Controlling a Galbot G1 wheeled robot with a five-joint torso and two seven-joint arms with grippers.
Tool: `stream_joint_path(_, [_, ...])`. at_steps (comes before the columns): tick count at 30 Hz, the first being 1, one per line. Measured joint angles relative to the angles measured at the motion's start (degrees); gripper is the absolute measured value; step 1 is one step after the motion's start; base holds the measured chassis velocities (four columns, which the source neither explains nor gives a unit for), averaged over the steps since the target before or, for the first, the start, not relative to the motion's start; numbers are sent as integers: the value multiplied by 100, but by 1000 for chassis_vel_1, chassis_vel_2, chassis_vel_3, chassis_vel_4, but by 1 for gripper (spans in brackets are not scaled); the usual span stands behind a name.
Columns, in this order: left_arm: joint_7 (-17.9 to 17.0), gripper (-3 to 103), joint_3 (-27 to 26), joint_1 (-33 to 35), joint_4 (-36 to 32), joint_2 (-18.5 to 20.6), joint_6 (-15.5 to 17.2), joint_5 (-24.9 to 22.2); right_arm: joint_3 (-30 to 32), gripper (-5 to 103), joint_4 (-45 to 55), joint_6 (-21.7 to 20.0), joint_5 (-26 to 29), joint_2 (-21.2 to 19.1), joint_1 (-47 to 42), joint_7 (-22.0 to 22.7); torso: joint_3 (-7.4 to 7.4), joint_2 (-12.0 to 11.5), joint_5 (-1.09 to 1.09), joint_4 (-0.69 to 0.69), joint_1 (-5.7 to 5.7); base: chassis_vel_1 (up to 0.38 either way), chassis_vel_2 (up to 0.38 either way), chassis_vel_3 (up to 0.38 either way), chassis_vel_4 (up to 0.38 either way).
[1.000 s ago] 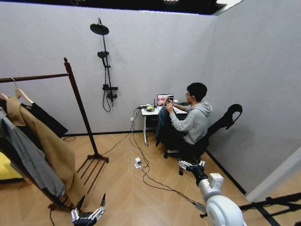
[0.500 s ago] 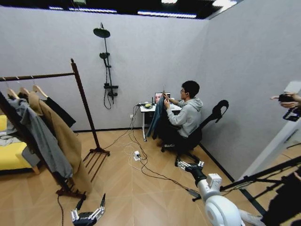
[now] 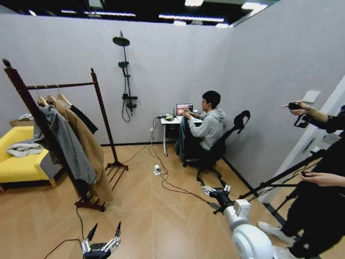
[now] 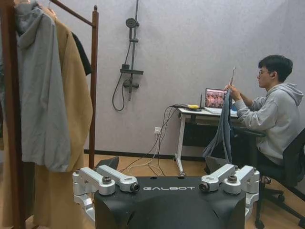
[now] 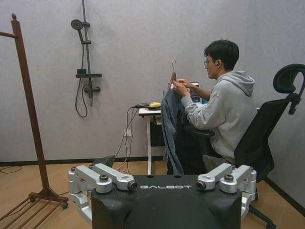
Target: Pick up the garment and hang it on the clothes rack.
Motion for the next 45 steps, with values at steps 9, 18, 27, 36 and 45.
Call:
stream_joint_path(9, [0, 100, 0, 1, 0, 0, 0, 0, -27, 100, -123, 332, -100, 10, 16, -123, -2, 4, 4, -3, -5, 208, -171, -159, 203])
stream_joint_path(18, [0, 100, 0, -1, 0, 0, 0, 0, -35, 100, -165, 363, -173, 17, 65, -127, 2, -2, 2, 0, 5, -28, 21, 16, -14])
stream_joint_path(27, [0, 100, 0, -1, 0, 0, 0, 0, -50, 100, -198, 359, -186, 48, 106, -124, 0, 0, 2, -1, 0, -4, 7, 3, -2])
stream_joint_path(36, [0, 100, 0, 0, 0, 0, 0, 0, 255, 100, -11, 396, -178, -19, -6, -324, 0, 0, 2, -1, 0, 0, 0, 0, 0])
stream_joint_path(45, [0, 100, 0, -1, 0, 0, 0, 0, 447, 100, 57, 431, -164, 9, -214, -342, 0, 0, 2, -1, 0, 0, 0, 0, 0])
